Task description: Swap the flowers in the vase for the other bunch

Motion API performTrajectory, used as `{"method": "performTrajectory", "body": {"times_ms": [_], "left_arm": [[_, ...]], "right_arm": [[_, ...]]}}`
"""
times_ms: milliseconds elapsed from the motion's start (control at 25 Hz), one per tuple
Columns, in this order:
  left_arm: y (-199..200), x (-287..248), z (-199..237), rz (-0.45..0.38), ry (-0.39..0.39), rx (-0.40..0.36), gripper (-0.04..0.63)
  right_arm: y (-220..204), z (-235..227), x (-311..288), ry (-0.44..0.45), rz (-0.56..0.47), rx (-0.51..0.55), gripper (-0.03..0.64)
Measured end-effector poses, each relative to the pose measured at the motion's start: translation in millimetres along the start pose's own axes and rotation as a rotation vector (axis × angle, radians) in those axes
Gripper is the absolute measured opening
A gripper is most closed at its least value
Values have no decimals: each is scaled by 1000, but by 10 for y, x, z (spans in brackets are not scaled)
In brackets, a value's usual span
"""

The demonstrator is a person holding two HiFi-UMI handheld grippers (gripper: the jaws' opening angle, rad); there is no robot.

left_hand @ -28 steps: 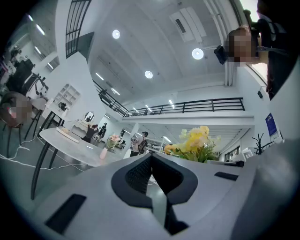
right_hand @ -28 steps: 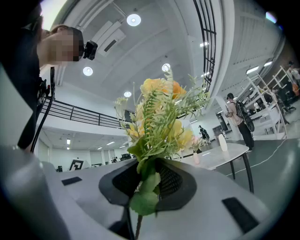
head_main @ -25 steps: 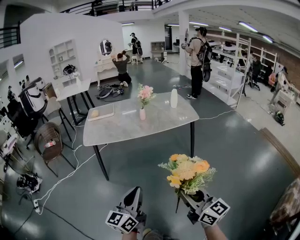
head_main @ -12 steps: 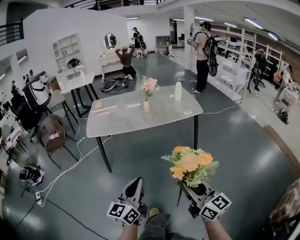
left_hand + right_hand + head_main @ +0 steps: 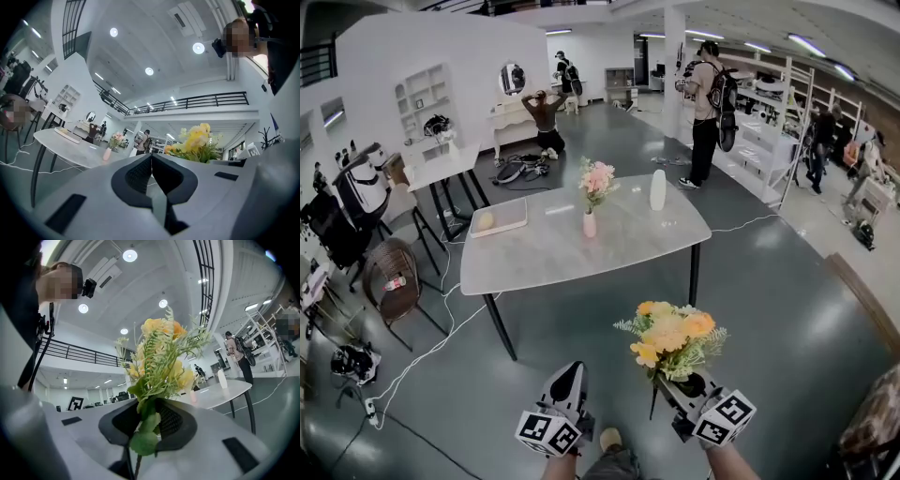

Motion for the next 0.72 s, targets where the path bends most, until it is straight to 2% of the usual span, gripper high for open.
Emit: {"method": "performTrajectory", "body": {"times_ms": [360, 720], "left_arm": [[-82, -873, 677, 34, -32, 32, 14], [-170, -1400, 1184, 59, -56, 48, 14]], "right_arm": [[-112, -559, -891, -44, -10, -22, 97], [-279, -873, -1481, -61, 5, -24, 97]]}}
Point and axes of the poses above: the fingertips, and each gripper's own axes: x backward along the fingers, z to its left, y out of its top, the point moved 8 cm from there along x, backward along the fingers, and after that the axes turned 12 degrees about -z, right-handed, at the moved point
